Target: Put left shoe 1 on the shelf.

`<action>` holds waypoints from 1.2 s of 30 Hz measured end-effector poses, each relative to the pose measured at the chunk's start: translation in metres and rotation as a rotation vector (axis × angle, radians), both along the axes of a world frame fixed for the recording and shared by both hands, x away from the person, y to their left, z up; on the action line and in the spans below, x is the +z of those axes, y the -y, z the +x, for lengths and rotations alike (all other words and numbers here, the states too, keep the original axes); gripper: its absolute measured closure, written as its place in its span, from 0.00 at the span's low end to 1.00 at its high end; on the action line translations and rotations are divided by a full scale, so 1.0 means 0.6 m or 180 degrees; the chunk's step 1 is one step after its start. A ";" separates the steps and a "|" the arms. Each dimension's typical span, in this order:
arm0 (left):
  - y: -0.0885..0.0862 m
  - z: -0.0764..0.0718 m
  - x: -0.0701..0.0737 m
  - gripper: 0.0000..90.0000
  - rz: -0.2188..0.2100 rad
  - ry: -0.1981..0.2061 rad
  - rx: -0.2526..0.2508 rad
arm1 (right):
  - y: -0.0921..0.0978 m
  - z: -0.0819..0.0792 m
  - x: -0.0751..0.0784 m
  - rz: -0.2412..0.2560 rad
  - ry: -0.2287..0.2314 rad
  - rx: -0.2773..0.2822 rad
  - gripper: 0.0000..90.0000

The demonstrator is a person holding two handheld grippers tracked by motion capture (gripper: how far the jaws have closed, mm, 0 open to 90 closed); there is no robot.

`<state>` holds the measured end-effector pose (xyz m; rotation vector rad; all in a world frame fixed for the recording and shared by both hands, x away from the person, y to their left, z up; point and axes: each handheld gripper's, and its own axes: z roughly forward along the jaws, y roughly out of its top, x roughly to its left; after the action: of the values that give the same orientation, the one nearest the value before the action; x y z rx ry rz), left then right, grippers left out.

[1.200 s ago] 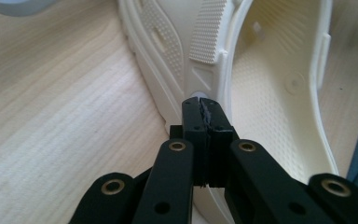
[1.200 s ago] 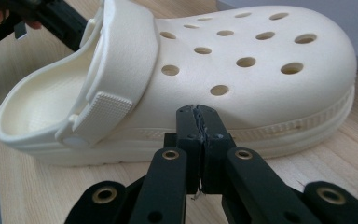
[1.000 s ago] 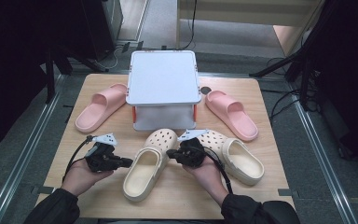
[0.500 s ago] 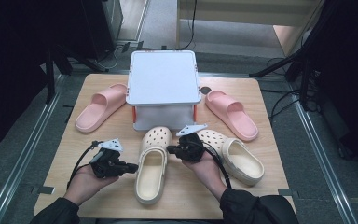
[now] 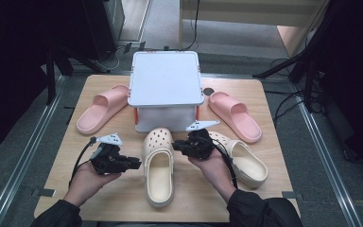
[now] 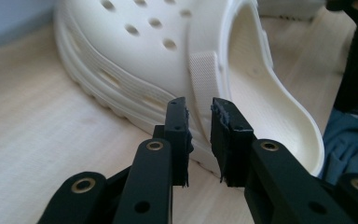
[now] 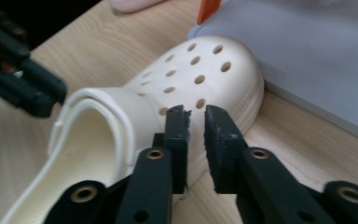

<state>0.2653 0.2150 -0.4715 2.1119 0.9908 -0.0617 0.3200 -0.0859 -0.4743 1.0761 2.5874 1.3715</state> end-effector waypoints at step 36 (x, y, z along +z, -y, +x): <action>-0.017 0.199 0.180 0.94 -0.0178 0.0303 0.0104 | -0.019 -0.087 -0.015 -0.0118 -0.0085 -0.0214 0.50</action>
<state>0.3845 0.2252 -0.3637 2.0280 0.9560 0.0270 0.2676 -0.0744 -0.4831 1.1723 2.5590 1.2986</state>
